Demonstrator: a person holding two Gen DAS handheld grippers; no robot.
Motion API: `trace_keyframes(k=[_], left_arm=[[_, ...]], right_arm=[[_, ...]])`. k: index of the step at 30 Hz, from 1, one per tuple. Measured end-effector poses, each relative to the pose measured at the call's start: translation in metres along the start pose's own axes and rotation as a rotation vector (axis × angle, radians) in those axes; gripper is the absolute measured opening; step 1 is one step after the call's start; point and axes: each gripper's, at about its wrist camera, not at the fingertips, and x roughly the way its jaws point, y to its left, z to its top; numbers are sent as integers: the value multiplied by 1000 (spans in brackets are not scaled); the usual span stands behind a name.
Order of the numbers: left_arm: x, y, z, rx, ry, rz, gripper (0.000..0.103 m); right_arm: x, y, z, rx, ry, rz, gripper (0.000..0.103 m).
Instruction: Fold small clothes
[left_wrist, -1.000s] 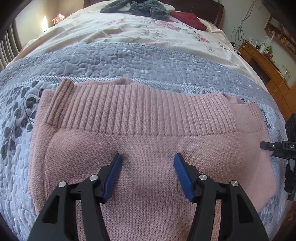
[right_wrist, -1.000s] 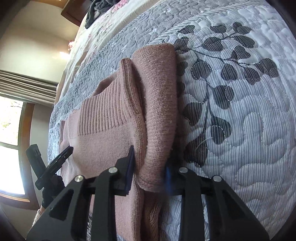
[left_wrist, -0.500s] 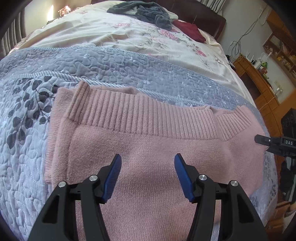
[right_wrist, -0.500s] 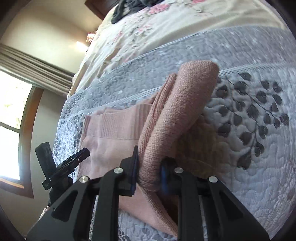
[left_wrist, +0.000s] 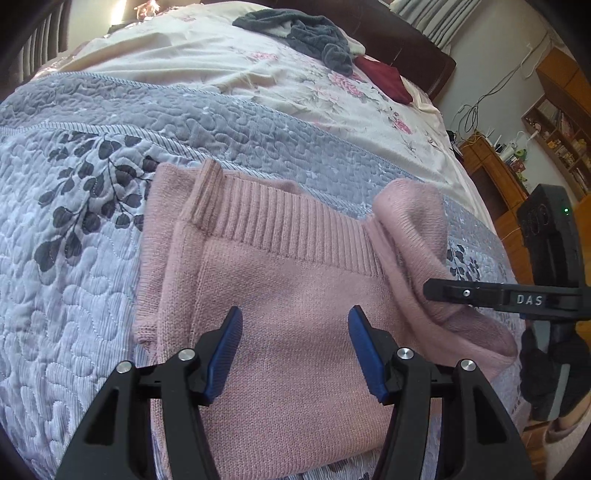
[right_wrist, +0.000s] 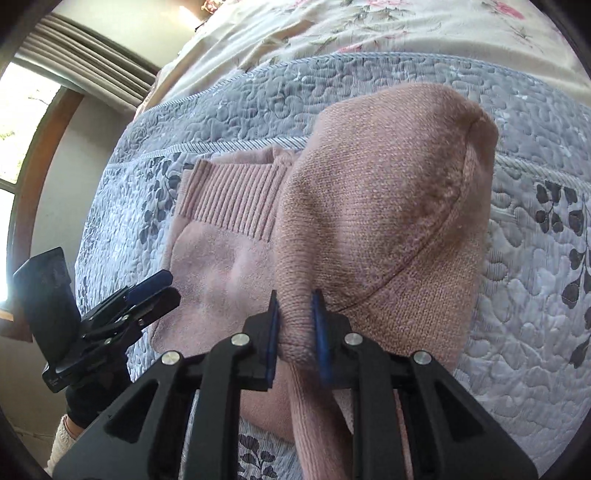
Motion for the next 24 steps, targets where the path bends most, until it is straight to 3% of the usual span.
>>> trace_keyframes(k=[4,7,11,16,20,24], left_arm=[[0,-2,0,-25,5,-48,60],[0,-5,0,-70,14,-106,60],[9,-15,3,-150,35,-203,60],[38,-41,4,-190,96,-282,62],[67,-59,3,-214,153,-294,63],[91,-68,4,-228,185,-282,63]], right_arm=[[15,-7,-4,51,21,43,33],[15,-13,-5,100,27,132,47],[0,-21,-7,159,32,216,51],[-51,-39,-16,173,-62,203,51],[-81,-75,-31,188,-120,105,51],[-89,-121,-56,245,-130,73,51]])
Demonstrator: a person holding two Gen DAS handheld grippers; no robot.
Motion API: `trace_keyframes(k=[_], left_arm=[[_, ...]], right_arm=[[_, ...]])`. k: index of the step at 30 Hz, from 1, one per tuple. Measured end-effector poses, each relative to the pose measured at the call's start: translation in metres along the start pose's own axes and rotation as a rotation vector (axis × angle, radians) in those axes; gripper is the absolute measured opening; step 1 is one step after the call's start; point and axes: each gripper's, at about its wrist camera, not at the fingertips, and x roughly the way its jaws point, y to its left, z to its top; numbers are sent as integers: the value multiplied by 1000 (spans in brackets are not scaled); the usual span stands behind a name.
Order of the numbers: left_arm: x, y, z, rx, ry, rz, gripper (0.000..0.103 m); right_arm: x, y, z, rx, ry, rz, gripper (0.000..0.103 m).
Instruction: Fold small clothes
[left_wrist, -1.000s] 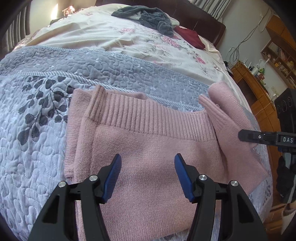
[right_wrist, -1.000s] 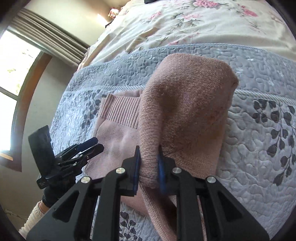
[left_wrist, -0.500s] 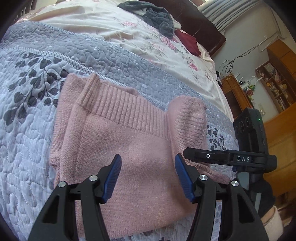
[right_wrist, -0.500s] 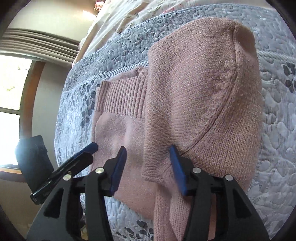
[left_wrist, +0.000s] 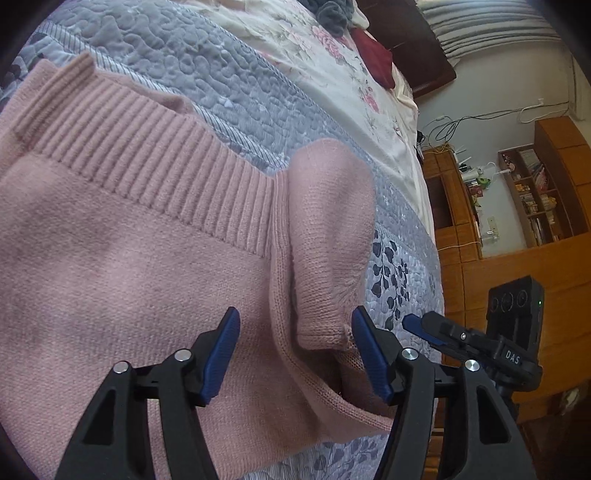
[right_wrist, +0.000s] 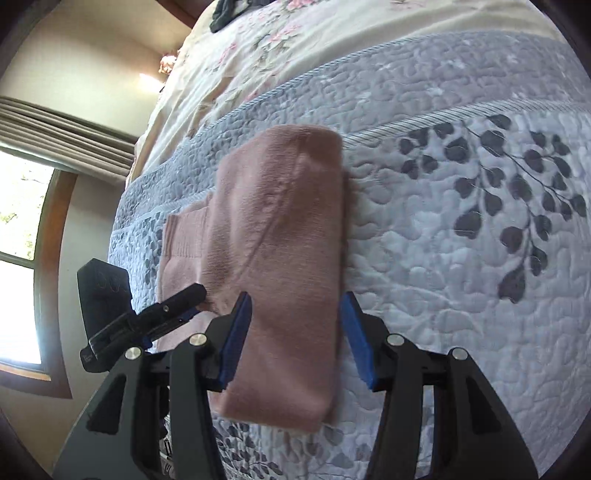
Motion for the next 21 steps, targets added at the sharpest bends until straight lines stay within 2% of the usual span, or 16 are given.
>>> trace_keyframes(k=[2,5,11,12,13,14,16,18,21], left_arm=[[10,0,3,-14,8,5,63],[19,1,9,-38,10,-28,63],[36,-6,10,-79,48,-85,60],[38,-7,9,-76,52,-78,55],[39,-7,8,-72,48,-65,44],[39,-7,7,-74,40,-71,42],[37,-6,6,-90,26,-88,32],[30,-8,5,-75,5,-98,26],[12,-20,3,-28,-46,-113,23]], right_arm=[[0,-24,-9,28,5,-6,51],[3,-46,-21,46,15,-25,51],[14,-63,-36,74,27,-4,51],[16,-62,-37,74,27,2,51],[17,-61,-37,72,28,3,51],[18,-60,-38,68,30,0,51],[21,-55,-39,54,33,-15,51],[22,-51,-40,48,35,-23,51],[22,-46,-43,44,32,-18,51]])
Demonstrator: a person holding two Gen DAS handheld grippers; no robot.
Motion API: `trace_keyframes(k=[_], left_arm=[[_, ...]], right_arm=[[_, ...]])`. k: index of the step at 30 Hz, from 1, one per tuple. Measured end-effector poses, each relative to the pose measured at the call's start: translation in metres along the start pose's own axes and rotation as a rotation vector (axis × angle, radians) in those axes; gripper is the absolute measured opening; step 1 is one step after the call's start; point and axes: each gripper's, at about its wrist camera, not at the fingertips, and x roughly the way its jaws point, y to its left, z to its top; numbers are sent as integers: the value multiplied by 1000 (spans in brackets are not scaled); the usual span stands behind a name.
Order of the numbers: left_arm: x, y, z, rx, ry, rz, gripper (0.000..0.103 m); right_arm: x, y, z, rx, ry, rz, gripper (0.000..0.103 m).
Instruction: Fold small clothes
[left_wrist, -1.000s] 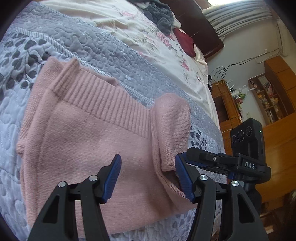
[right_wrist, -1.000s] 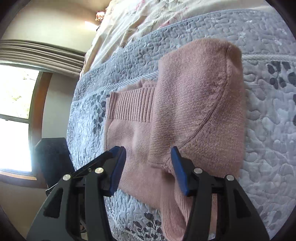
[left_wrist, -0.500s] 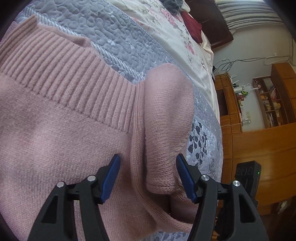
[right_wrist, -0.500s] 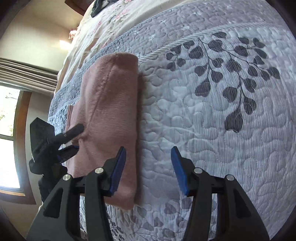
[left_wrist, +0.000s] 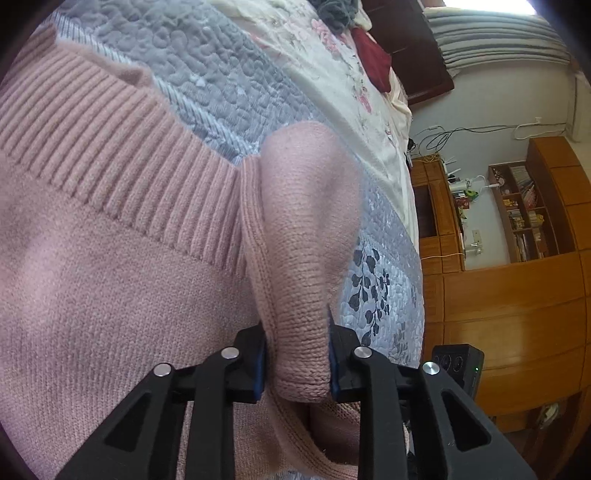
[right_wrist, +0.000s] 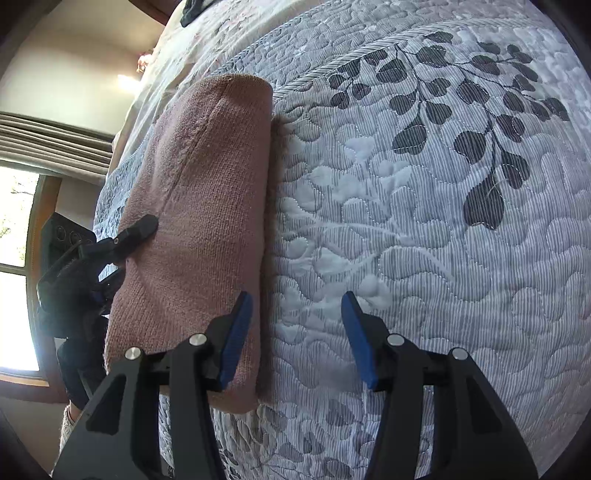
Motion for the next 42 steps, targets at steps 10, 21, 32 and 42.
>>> trace_keyframes(k=[10,21,32,42], left_arm=[[-120,0,25,61,-150,-11,23],[-179,104,45,-26,-152,88,23],[-165,159,33,-118,-118,70,29],[-214,107,-36,10,-106,84,50]], right_arm=[[4,46,-7,-97,-9,-4,53],[33,110,-21,-230,38,45,55],[59,145,-44,-292,95,64,57],[65,147,-57,-282,115,104,62]])
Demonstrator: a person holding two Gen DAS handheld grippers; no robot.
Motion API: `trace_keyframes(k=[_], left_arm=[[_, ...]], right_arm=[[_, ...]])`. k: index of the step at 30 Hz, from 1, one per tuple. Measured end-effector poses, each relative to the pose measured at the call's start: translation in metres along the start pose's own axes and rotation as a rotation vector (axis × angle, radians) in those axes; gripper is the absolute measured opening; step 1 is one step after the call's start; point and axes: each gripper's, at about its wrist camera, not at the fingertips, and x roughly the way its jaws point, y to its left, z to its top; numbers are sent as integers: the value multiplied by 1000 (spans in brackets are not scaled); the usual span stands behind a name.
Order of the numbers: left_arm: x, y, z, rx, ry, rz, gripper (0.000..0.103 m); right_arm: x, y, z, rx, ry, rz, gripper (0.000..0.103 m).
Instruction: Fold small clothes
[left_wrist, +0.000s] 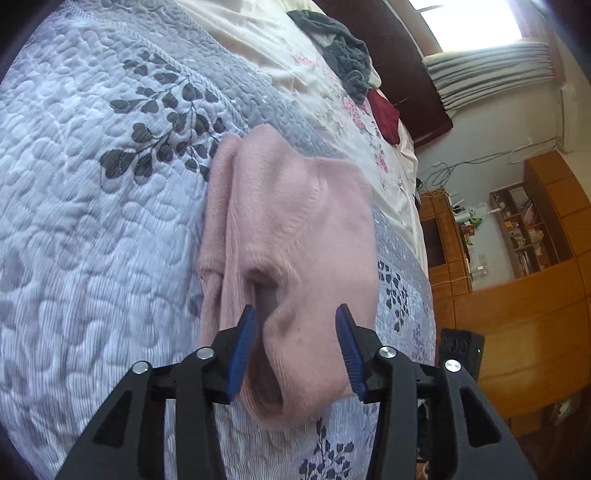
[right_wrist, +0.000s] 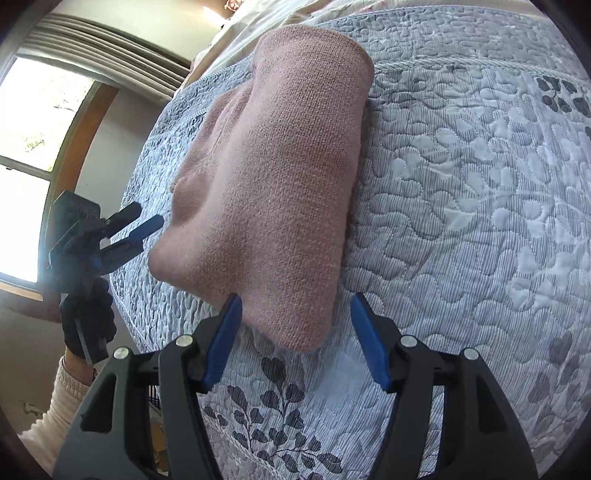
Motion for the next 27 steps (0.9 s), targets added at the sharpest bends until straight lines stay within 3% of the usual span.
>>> trace_keyframes(k=[3,6,7,8,9,14,20,23,27], left_arm=[[13,-4,-11,-12,49,-7,51],[30,-3,-14,-12,81,45,47],[34,0,-15,-23,85,21,25],[36,3,-15,-41,95,-3,12],[32,7,-14,-63,79,-23,7],[-4,23,-8,-78,-20,-50,7],[12,27,-14,-47,45,-22,7],[21,30,-14,-13,56,39,7],[39,43,-21,-10,83,58,8]], right_arm=[[7,0,-4,16,7,-2,62],[11,4,-8,9,11,-25,62],[12,5,-8,6,13,-26,62],[11,6,-8,5,13,-21,62],[11,8,-10,4,10,-17,62],[5,6,-6,19,1,24,64],[34,7,7,89,40,95,63],[42,6,3,94,54,73,31],[52,4,-8,71,73,-25,27]])
